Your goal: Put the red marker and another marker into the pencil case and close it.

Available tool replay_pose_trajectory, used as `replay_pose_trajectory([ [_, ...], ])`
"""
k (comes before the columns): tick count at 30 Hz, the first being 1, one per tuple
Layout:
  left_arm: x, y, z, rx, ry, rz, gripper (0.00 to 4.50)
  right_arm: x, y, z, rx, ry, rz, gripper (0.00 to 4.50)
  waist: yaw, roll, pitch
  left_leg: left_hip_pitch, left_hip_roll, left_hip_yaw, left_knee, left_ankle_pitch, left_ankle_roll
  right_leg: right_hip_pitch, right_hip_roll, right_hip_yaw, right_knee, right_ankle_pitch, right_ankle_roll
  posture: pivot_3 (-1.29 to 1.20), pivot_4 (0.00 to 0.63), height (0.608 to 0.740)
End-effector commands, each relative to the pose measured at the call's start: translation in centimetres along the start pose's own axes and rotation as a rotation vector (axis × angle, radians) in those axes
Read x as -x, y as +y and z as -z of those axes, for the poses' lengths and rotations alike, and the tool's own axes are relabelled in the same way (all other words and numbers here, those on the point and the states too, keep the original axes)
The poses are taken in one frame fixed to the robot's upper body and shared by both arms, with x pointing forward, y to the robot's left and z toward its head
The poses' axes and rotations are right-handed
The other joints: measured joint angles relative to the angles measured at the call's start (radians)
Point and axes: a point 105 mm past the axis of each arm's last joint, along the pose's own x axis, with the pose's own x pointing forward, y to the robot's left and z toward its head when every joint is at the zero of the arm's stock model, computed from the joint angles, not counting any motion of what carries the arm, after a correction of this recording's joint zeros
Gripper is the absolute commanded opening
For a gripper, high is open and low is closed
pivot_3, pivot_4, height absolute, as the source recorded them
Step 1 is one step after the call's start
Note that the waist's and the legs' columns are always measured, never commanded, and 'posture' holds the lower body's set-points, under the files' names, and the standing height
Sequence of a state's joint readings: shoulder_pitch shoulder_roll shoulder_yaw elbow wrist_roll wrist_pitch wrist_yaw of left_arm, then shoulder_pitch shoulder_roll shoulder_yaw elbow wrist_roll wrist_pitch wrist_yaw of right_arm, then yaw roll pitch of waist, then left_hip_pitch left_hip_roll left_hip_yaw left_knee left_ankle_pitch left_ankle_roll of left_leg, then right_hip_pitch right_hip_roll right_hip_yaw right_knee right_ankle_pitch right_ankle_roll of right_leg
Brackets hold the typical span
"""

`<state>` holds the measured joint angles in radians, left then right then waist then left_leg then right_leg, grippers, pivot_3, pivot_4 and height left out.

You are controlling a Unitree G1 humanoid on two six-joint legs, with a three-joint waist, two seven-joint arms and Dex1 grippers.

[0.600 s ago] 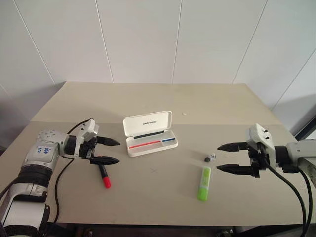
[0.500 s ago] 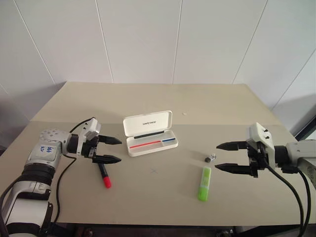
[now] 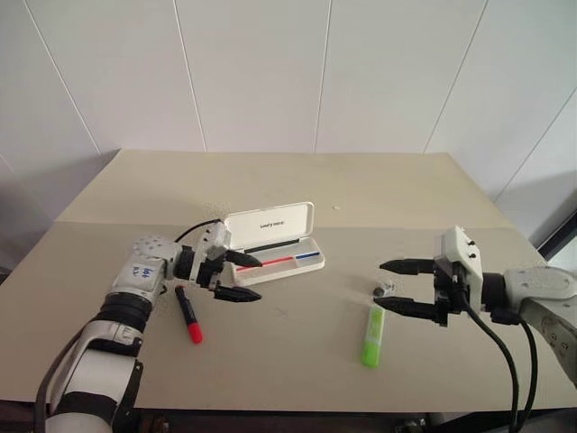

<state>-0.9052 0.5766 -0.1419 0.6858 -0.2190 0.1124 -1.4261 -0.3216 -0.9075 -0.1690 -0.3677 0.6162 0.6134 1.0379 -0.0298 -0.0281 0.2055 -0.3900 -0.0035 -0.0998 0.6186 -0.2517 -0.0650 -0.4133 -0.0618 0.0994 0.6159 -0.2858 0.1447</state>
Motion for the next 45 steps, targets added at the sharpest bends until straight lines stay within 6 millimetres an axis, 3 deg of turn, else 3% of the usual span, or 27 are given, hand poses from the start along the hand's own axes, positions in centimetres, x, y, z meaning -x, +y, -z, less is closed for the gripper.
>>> replay_pose_trajectory([
  [1,-0.1,0.6,-0.1,-0.002,0.018,-0.041,4.45,0.1,0.6,-0.8,0.018,-0.041,0.013,4.50,0.002,0.000,0.000,0.000,0.000,0.000,0.000,0.000,0.000,0.000,0.000,0.000,0.001,0.000,0.000,0.00,0.150,0.740],
  [9,-1.2,2.0,1.3,0.025,0.079,-0.104,4.45,0.0,1.8,-0.7,-0.014,-0.065,0.027,4.50,0.003,-0.001,0.001,0.000,-0.001,-0.001,0.009,0.000,0.000,0.003,0.000,0.000,0.004,0.000,0.001,0.00,0.150,0.740],
  [23,-2.2,3.5,4.5,-0.032,0.306,-0.180,4.45,0.7,1.3,-0.4,-0.012,-0.057,0.088,4.50,0.003,-0.002,0.001,0.002,-0.001,-0.001,0.011,0.000,0.001,0.006,0.000,0.000,0.004,0.002,0.002,0.00,0.150,0.740],
  [26,-2.4,3.4,4.5,-0.015,0.310,-0.169,3.86,0.7,1.1,-0.5,-0.009,-0.058,0.091,4.50,0.002,-0.002,0.001,0.003,-0.001,-0.001,0.012,0.002,0.003,0.006,0.001,0.000,0.004,0.002,0.001,0.00,0.150,0.740],
  [38,-2.1,3.6,3.5,-0.104,0.302,-0.164,0.04,0.8,0.5,-1.0,0.002,-0.067,0.065,4.50,0.003,-0.002,0.001,0.002,-0.001,0.000,0.009,0.001,0.002,0.005,0.000,0.001,0.003,0.003,0.002,0.00,0.150,0.740],
  [45,-1.8,2.7,1.9,-0.163,0.241,-0.128,0.04,1.3,0.6,-1.5,-0.021,-0.141,-0.011,4.50,0.003,-0.002,0.001,0.001,-0.001,-0.001,0.009,0.000,0.002,0.004,0.000,0.001,0.003,0.003,0.003,0.00,0.150,0.740],
])
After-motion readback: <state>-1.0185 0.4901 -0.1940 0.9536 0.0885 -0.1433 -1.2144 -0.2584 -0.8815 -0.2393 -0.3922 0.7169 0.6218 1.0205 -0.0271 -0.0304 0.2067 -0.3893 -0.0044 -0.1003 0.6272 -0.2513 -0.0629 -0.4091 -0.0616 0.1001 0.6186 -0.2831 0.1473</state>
